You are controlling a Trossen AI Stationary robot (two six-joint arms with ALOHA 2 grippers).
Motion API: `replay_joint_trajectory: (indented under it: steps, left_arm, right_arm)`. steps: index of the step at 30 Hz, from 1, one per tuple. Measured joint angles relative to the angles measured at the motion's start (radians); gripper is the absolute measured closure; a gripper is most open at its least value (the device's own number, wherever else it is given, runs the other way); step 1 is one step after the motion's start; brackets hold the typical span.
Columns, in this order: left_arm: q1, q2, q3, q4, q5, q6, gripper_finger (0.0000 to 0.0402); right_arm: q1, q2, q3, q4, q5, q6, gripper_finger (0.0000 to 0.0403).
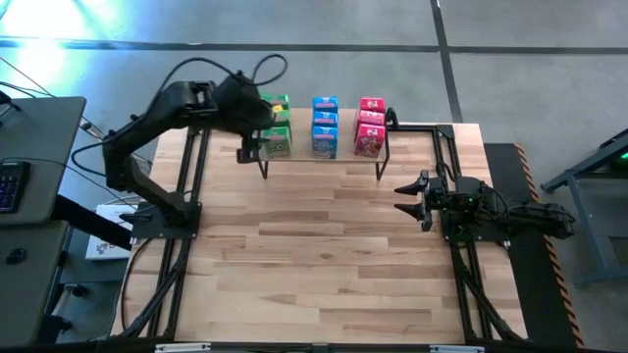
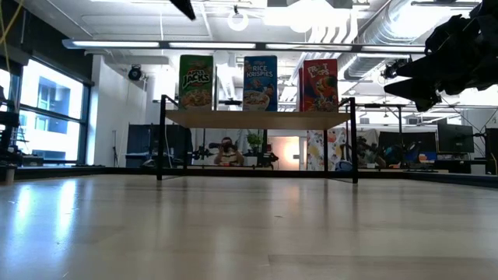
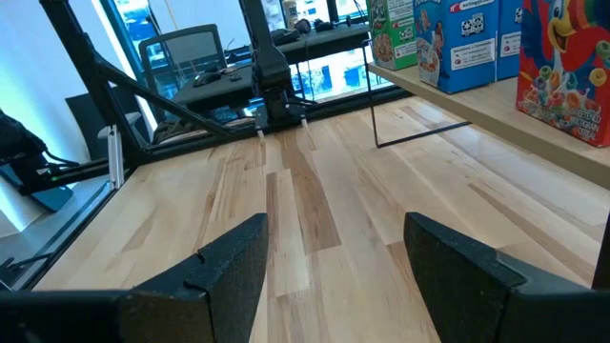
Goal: Stack cereal on shelf
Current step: Return to Home Position
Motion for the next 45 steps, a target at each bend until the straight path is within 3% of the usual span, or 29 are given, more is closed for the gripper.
replay_joint_trajectory:
  steps: [9,13,28,45]
  left_arm:
    - [-0.004,-0.180,-0.005,-0.004,0.273,-0.211,0.0144]
    - [-0.032,-0.293,-0.093,0.043,0.308,-0.267,0.0144]
    - [-0.119,-0.800,-0.782,0.551,0.284,-0.436,0.0144]
    - [-0.127,-1.229,-1.441,0.980,0.275,-0.558,0.0144]
  right_arm:
    - [0.000,0.000,0.000,0.000,0.000,0.000,0.0164]
    - [0.000,0.000,0.000,0.000,0.000,0.000,0.0164]
    - [0.000,0.000,0.000,0.000,0.000,0.000,0.0164]
    - [0.000,0.000,0.000,0.000,0.000,0.000,0.0164]
